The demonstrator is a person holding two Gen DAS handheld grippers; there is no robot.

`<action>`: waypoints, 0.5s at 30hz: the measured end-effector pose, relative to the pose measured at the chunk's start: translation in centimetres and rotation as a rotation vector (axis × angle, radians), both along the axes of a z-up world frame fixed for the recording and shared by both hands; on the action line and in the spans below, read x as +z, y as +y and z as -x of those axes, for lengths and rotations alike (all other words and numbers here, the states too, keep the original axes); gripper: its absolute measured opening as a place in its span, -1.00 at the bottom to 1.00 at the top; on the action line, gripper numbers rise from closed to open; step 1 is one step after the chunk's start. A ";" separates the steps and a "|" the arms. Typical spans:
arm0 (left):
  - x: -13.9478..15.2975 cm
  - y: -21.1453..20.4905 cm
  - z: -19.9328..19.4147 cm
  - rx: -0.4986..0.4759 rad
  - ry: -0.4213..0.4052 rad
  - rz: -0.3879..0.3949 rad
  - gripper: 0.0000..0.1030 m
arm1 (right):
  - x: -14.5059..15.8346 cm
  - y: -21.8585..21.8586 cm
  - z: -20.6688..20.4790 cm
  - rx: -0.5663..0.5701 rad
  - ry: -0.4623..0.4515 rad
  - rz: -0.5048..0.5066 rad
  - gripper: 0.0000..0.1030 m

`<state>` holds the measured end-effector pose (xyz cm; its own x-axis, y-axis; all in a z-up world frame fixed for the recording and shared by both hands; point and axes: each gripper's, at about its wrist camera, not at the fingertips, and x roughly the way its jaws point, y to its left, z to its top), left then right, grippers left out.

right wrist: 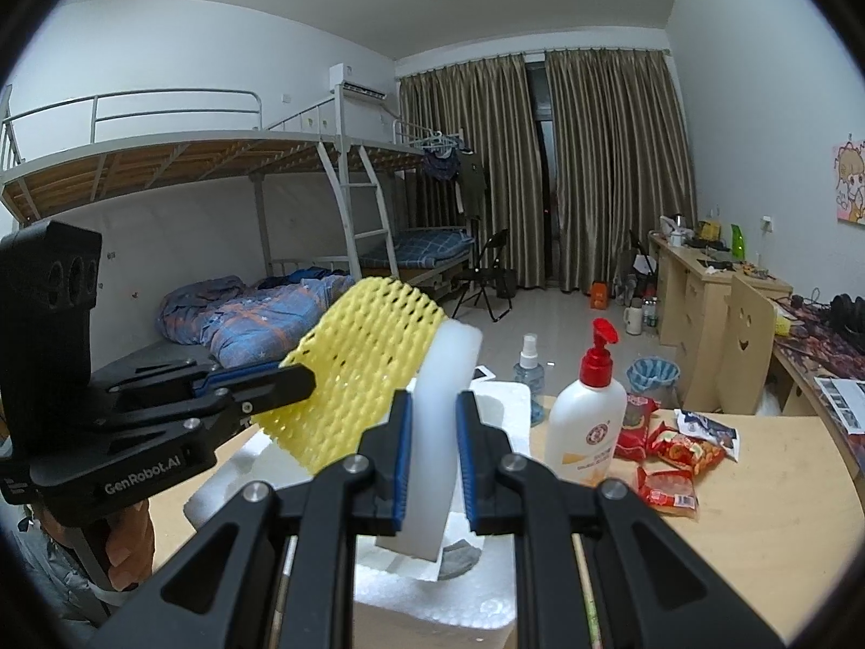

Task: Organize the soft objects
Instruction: 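Open the left gripper to drop the yellow sleeve into the foam box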

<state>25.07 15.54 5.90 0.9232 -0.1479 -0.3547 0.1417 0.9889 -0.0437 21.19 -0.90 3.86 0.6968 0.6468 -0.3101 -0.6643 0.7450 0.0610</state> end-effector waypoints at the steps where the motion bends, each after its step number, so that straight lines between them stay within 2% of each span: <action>1: -0.1 0.0 -0.1 -0.004 0.003 -0.001 -0.80 | 0.0 0.0 0.0 -0.002 0.002 0.000 -0.62; 5: -0.3 -0.1 -0.2 -0.005 0.009 -0.008 -0.73 | 0.0 0.0 -0.2 -0.012 0.007 -0.001 -0.62; 7: -0.4 0.0 -0.2 -0.002 0.008 -0.006 -0.44 | 0.0 -0.1 -0.1 -0.015 0.007 -0.002 -0.62; 9: -0.3 0.2 0.1 0.012 -0.007 -0.002 0.34 | 0.1 0.0 -0.1 -0.016 0.008 -0.001 -0.62; 11: 0.0 0.4 0.9 0.032 -0.052 0.005 0.64 | 0.1 0.1 0.0 -0.017 0.008 0.001 -0.62; 15: 0.4 0.6 1.7 0.078 -0.107 -0.008 0.76 | 0.1 0.2 -0.1 -0.021 0.008 0.001 -0.62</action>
